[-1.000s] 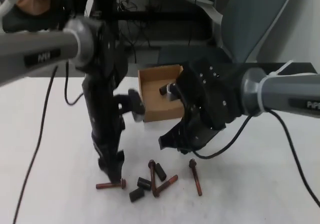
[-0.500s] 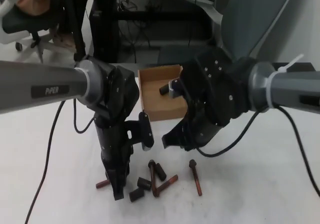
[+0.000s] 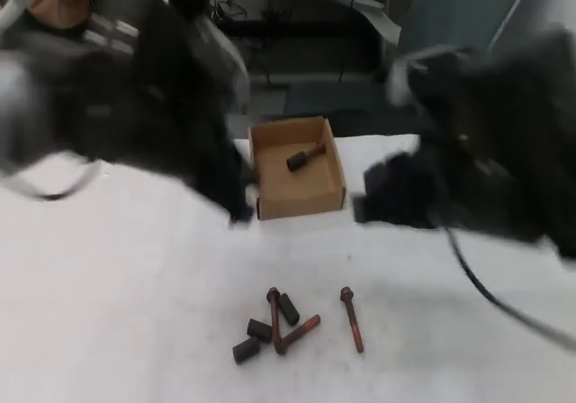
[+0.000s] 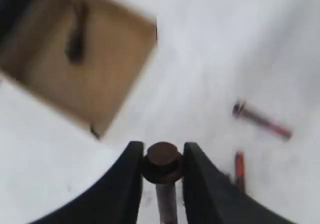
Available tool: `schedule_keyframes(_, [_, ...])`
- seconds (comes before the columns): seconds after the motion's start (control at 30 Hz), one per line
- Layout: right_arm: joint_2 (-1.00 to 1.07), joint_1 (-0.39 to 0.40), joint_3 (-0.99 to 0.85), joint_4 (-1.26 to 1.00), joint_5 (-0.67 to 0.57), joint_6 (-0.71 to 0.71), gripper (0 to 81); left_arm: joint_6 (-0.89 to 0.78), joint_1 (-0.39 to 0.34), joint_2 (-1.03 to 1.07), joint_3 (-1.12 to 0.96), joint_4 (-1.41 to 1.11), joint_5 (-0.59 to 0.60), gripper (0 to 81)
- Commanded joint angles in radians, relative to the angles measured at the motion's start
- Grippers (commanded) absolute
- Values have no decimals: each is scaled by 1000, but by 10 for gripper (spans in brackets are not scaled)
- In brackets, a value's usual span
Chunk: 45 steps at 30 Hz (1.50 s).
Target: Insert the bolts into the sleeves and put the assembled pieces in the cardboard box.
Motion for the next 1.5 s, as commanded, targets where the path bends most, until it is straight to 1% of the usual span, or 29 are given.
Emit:
schedule_keyframes(0.0, [-140,50,151,-229,-102,4,6,-198,-14,-183,129,-250,96,18])
schedule_keyframes(0.03, [-173,83,208,-315,-134,-24,6,-243,-26,-231,176,-330,93,18])
schedule_keyframes(0.1, [-212,162,299,-438,-151,-101,6,-363,-77,-331,307,-587,71,18])
schedule_keyframes(0.17, [-222,241,377,-505,-160,-187,6,-438,-138,-379,406,-782,-2,18])
schedule_keyframes(0.2, [-218,269,405,-527,-160,-193,6,-450,-172,-394,453,-860,-50,18])
schedule_keyframes(0.3, [-214,349,459,-631,-124,-188,6,-452,-273,-397,553,-971,-170,18])
schedule_keyframes(0.37, [-214,381,466,-668,-77,-194,6,-443,-333,-390,592,-984,-199,18])
schedule_keyframes(0.43, [-214,396,466,-688,-48,-201,6,-439,-376,-387,614,-986,-221,18])
schedule_keyframes(0.5, [-214,399,466,-699,-46,-200,6,-439,-406,-387,615,-987,-232,18])
schedule_keyframes(0.6, [-214,399,466,-720,-46,-200,6,-439,-417,-387,615,-1011,-232,18])
schedule_keyframes(0.77, [-214,404,466,-736,44,-200,6,-432,-412,-387,615,-1014,-235,18])
schedule_keyframes(0.87, [-214,404,466,-736,68,-200,6,-427,-412,-387,615,-1014,-235,18])
schedule_keyframes(0.97, [-214,404,468,-736,101,-200,6,-380,-412,-387,615,-1014,-235,18])
schedule_keyframes(1.0, [-214,404,468,-736,103,-200,6,-361,-412,-387,615,-1014,-235,18])
schedule_keyframes(1.37, [-214,415,468,-799,103,-200,6,-366,-412,-387,615,-1014,-237,18])
schedule_keyframes(1.47, [-214,415,468,-810,103,-221,6,-446,-412,-387,615,-1014,-234,18])
